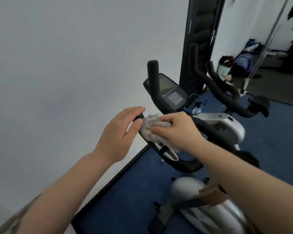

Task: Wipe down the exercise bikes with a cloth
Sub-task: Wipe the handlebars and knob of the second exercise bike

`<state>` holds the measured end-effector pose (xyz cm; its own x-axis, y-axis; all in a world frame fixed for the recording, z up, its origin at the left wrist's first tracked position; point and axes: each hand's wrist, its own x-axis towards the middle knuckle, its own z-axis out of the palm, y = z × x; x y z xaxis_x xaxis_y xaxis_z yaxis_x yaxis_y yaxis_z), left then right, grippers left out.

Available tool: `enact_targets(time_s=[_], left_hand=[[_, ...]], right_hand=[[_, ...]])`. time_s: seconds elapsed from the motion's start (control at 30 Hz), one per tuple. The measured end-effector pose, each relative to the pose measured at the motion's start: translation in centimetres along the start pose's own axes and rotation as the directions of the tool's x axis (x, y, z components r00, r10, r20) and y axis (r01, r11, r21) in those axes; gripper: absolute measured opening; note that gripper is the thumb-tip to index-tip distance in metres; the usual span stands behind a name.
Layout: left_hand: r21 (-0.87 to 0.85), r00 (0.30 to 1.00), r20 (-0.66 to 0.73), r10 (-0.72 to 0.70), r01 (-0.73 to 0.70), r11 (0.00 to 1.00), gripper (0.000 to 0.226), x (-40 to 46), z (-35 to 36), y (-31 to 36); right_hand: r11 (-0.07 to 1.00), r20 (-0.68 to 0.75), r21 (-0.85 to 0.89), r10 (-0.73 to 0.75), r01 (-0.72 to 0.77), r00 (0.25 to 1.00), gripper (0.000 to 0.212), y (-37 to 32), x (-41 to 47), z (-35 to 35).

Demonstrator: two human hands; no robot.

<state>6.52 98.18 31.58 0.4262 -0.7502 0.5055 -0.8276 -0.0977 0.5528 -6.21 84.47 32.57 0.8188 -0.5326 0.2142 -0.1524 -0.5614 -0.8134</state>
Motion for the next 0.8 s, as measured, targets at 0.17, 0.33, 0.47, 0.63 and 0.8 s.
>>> enact_targets(time_s=[0.17,0.33,0.47,0.63,0.8], left_hand=[[-0.004,0.996,0.085,0.011,-0.011,1.000,0.046,-0.5,-0.4,-0.4],[0.206,0.992,0.024,0.124,-0.126,0.970,0.048,-2.5,1.8,0.6],[0.213,0.993,0.050,0.105,-0.113,0.970,0.043,-3.5,5.0,2.3],[0.235,0.997,0.045,0.057,-0.066,0.970,0.038,-4.5,7.3,3.4],[0.300,1.000,0.023,-0.007,0.000,0.954,0.029,-4.4,7.5,4.6]], right_hand=[[0.996,-0.140,-0.093,-0.010,-0.003,0.990,0.012,0.4,-3.0,2.7],[0.899,0.176,-0.425,-0.031,0.104,0.984,0.022,1.9,-3.8,-3.2],[0.956,0.224,-0.287,0.000,0.066,0.975,0.022,2.5,-3.8,-3.5],[0.864,0.447,-0.426,-0.057,0.268,0.893,0.030,5.3,-4.8,-6.1],[0.738,0.663,-0.480,-0.048,0.473,0.747,0.035,5.9,-1.7,-8.8]])
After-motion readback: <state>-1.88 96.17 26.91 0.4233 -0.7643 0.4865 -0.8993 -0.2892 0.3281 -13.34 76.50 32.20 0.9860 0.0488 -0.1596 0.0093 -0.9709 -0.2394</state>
